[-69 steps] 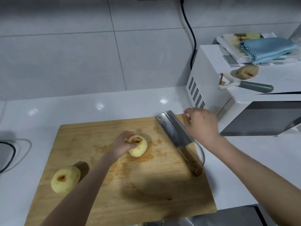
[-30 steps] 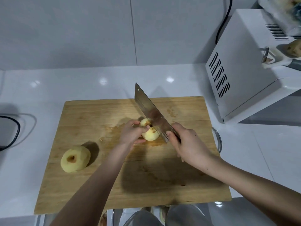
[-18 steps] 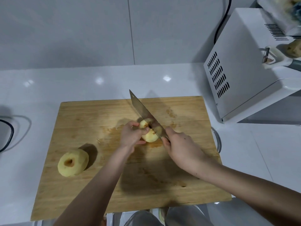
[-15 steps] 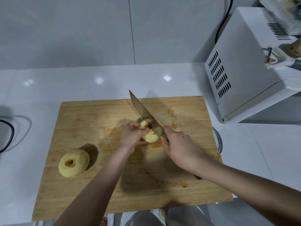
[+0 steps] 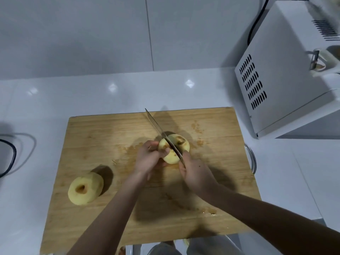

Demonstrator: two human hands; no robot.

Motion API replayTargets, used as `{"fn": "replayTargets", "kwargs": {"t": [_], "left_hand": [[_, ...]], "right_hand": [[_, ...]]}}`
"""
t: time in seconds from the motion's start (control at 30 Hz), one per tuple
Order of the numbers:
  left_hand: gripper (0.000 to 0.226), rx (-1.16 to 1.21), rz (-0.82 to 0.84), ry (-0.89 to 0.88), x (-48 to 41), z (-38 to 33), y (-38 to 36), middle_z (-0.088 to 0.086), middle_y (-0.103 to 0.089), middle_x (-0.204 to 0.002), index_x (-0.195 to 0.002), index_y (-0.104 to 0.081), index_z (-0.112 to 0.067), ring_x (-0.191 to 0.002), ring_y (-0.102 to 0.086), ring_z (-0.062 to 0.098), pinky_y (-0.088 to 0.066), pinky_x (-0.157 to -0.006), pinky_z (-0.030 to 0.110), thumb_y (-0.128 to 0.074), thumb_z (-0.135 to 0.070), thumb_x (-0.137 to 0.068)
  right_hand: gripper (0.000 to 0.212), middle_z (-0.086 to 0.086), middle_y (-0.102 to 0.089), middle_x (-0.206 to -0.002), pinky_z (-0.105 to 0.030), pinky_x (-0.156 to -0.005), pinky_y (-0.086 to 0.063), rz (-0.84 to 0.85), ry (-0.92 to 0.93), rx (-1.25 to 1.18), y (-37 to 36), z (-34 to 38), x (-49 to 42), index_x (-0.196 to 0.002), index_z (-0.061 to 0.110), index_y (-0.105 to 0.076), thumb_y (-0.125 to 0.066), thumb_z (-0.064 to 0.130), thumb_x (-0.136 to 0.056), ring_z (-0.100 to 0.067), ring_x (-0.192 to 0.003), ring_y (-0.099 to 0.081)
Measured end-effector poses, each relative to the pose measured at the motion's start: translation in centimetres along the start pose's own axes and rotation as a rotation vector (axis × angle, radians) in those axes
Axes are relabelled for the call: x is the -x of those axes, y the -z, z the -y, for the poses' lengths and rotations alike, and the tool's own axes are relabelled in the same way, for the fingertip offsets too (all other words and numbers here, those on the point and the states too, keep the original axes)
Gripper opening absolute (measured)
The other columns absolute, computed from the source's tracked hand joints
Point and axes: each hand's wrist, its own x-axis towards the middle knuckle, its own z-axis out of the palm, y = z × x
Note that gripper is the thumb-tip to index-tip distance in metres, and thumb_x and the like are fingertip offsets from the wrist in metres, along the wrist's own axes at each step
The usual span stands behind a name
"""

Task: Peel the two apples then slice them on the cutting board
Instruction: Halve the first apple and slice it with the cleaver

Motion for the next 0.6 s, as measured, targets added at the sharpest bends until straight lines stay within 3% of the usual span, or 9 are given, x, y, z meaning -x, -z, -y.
{"fn": "replayTargets", "kwargs": {"t": [0.13,0.3,0.37,0.47,0.6], "left_hand": [[0.046,0.047,0.074,0.024,0.8,0.5,0.8,0.01,-0.063,-0.116,-0.126,-0.05,-0.012,-0.106,-0.062,0.03,-0.055,-0.083,0.041,-0.064,0.003,-0.085],[0.039,0.099,0.05,0.057,1.4,1.1,0.9,0.012,-0.064,-0.114,-0.123,-0.051,-0.013,-0.101,-0.063,0.029,-0.052,-0.09,0.047,-0.06,0.002,-0.087],[0.041,0.061,0.021,0.042,1.4,1.2,0.4,0.009,-0.062,-0.116,-0.123,-0.049,-0.017,-0.102,-0.063,0.027,-0.054,-0.087,0.046,-0.066,-0.008,-0.086],[0.043,-0.069,-0.037,0.015,1.2,1.1,-0.1,0.007,-0.061,-0.115,-0.12,-0.046,-0.018,-0.097,-0.063,0.023,-0.058,-0.077,0.04,-0.07,-0.022,-0.085],[0.039,-0.222,-0.059,0.06,1.0,0.3,0.0,0.005,-0.056,-0.097,-0.111,-0.043,-0.009,-0.085,-0.059,0.019,-0.055,-0.063,0.032,-0.071,-0.012,-0.083]], "right_hand": [[0.018,0.006,-0.048,-0.071,-0.022,-0.051,-0.034,-0.002,-0.019,-0.095,0.9,-1.4,-0.3,-0.11,0.015,-0.043,-0.037,0.028,-0.099,-0.01,-0.062,-0.049],[0.011,0.005,-0.049,-0.068,-0.024,-0.051,-0.035,-0.022,-0.007,-0.15,1.0,-1.8,-0.4,-0.091,0.02,-0.039,-0.04,0.028,-0.099,-0.012,-0.061,-0.05],[0.012,0.001,-0.054,-0.073,-0.03,-0.055,-0.042,-0.027,-0.001,-0.164,0.8,-1.6,-0.3,-0.093,0.019,-0.042,-0.04,0.029,-0.099,-0.017,-0.064,-0.055],[0.011,0.0,-0.055,-0.073,-0.03,-0.055,-0.04,-0.055,0.037,-0.163,0.5,-1.5,0.0,-0.093,0.019,-0.042,-0.04,0.028,-0.098,-0.017,-0.063,-0.054],[0.013,-0.003,-0.057,-0.073,-0.034,-0.057,-0.044,-0.065,0.056,-0.189,0.5,-1.8,0.3,-0.095,0.014,-0.047,-0.042,0.026,-0.098,-0.02,-0.064,-0.056]]}}
